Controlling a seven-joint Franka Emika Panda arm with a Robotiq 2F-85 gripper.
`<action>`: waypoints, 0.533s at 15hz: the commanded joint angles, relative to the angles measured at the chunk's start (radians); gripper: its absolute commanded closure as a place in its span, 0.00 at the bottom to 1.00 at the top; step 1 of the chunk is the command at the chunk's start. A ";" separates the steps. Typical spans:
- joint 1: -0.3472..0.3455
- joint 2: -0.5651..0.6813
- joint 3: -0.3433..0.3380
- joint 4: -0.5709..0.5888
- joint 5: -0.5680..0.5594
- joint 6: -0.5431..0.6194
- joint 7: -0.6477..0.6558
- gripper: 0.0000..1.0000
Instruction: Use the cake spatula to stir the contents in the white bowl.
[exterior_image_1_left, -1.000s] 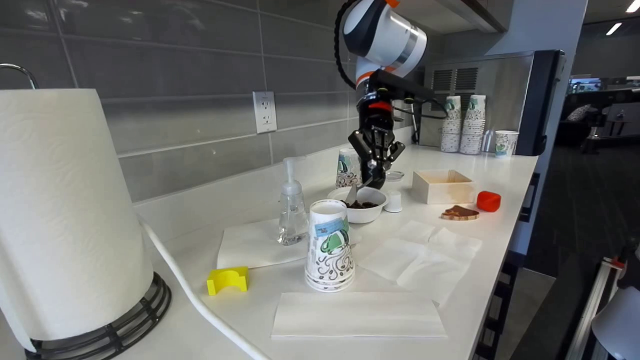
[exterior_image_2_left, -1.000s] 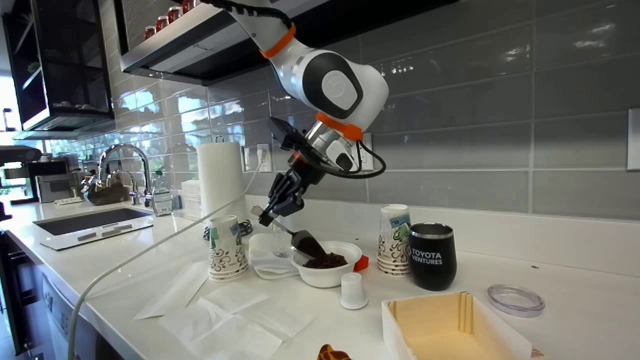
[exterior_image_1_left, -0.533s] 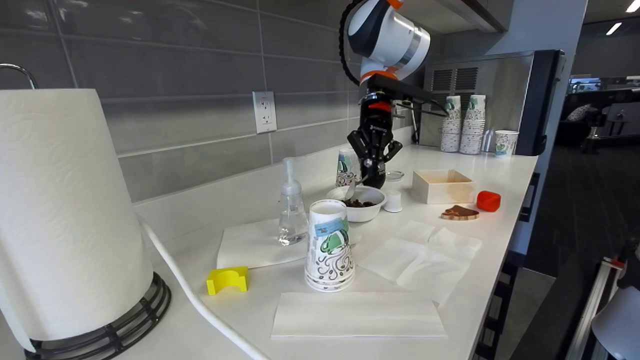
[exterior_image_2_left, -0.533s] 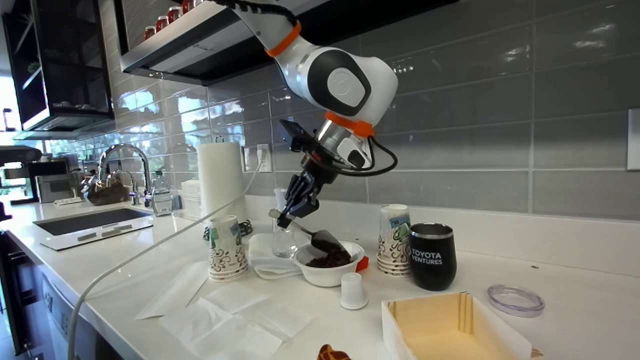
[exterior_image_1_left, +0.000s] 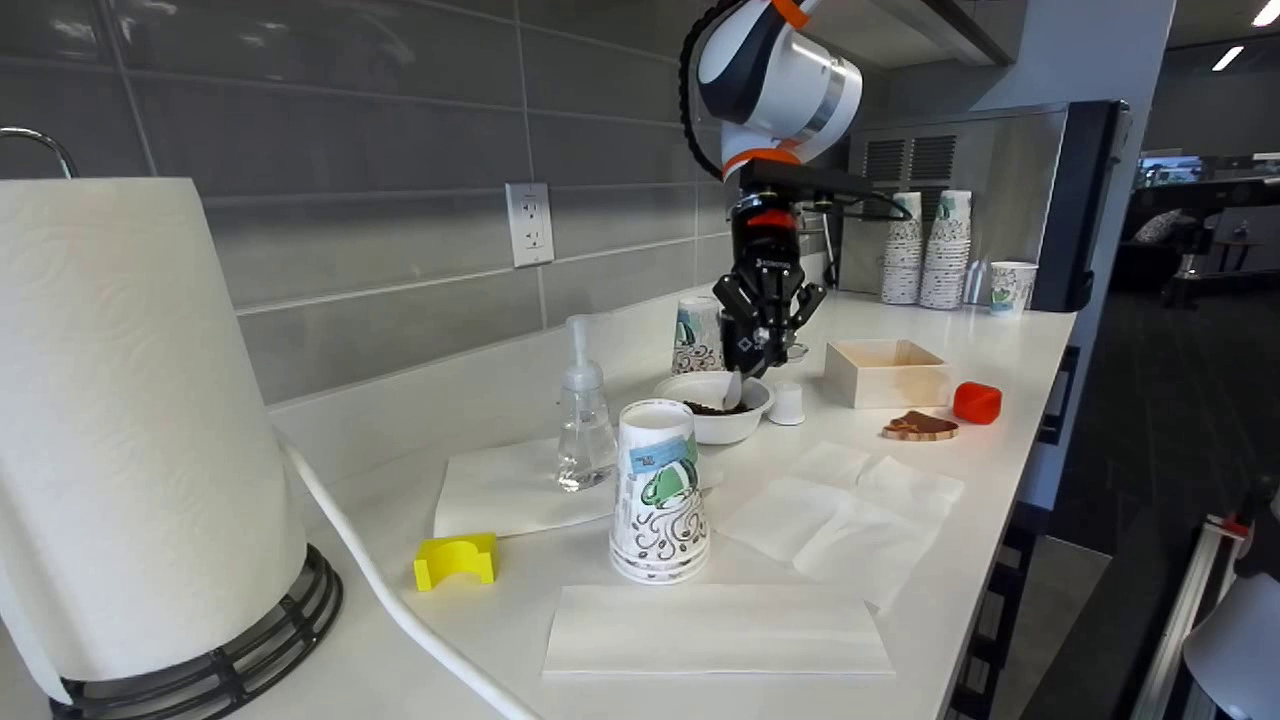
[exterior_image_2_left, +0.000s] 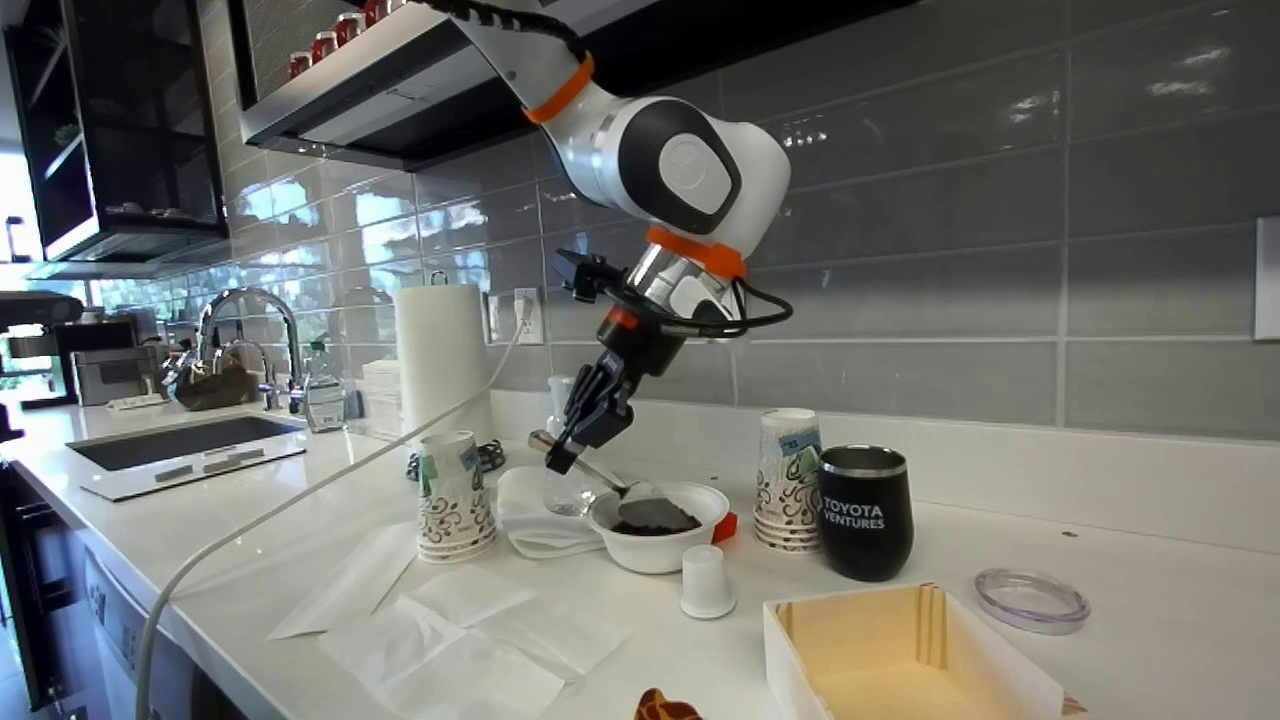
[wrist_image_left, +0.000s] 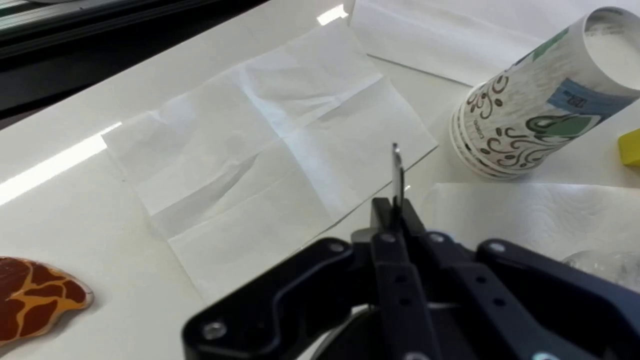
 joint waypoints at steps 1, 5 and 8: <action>0.001 -0.002 0.004 0.010 -0.022 -0.059 -0.011 0.99; -0.003 0.006 0.008 0.019 0.014 -0.081 -0.066 0.99; -0.006 0.025 0.007 0.036 0.038 -0.110 -0.104 0.99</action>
